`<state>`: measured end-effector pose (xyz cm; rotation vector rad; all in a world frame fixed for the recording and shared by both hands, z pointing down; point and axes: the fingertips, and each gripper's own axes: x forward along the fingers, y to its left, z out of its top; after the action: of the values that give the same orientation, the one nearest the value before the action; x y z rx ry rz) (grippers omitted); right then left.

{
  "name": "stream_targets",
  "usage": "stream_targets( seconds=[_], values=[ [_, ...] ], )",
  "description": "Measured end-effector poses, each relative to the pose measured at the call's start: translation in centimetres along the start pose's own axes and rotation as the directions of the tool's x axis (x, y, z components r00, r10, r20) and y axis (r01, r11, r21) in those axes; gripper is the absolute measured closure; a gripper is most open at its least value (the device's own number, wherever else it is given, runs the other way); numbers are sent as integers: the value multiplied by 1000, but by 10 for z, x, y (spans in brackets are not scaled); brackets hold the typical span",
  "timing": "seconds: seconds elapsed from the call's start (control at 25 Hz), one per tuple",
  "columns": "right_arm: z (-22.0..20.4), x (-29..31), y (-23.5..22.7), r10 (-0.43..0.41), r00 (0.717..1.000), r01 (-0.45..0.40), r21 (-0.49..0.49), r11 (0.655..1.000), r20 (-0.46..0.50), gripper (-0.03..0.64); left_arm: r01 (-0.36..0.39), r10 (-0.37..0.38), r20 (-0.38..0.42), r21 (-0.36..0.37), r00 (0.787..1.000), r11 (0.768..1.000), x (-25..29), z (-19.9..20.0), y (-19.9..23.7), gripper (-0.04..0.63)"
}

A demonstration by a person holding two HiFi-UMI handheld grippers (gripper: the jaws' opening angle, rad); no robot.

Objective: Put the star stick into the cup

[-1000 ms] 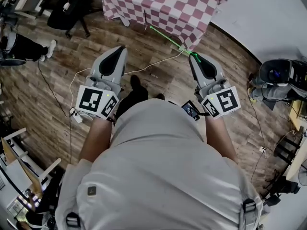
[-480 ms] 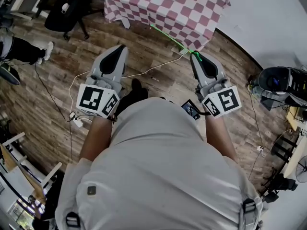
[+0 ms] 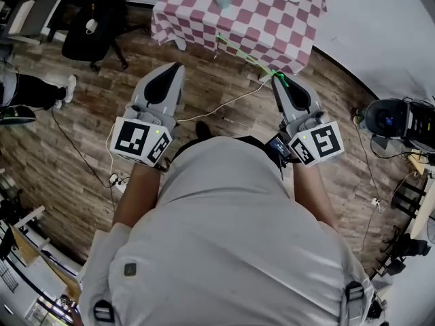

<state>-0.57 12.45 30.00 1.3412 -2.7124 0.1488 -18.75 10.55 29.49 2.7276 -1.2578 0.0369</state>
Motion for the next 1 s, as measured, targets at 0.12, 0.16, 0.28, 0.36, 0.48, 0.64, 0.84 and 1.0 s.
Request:
stream_targets(
  seconds=[0.12,0.16,0.28,0.36,0.48,0.64,0.84,1.0],
  values=[
    [2,14,6,-12,1000,12,-2,1000,1,589,10,-10,-4,0,1000,1000,0,1,16,591],
    [2,18,9,-11,1000,11,-1,1000,0,589,12,-12,-5,-2,1000,1000,-1,1,21,591],
    [1,30,14,8,1000,-8,9,1000,-7,589,9,-9,-5,-10,1000,1000,-1,0,33,591],
    [2,37,12,17,1000,-16,17,1000,-10,589,4,-4,-8,-16,1000,1000,1,-2,39,591],
    [2,47,9,28,1000,-28,13,1000,-12,589,-6,5,-15,-25,1000,1000,3,-6,44,591],
    [3,64,0,70,998,-70,15,997,-2,589,-38,38,-16,-26,999,999,13,-5,52,591],
    [5,84,-25,111,994,-112,36,993,13,589,-93,92,-23,-18,995,996,28,0,62,591],
    [10,99,-50,147,989,-148,39,988,26,589,-141,140,-23,-28,990,990,47,2,72,591]
  ],
)
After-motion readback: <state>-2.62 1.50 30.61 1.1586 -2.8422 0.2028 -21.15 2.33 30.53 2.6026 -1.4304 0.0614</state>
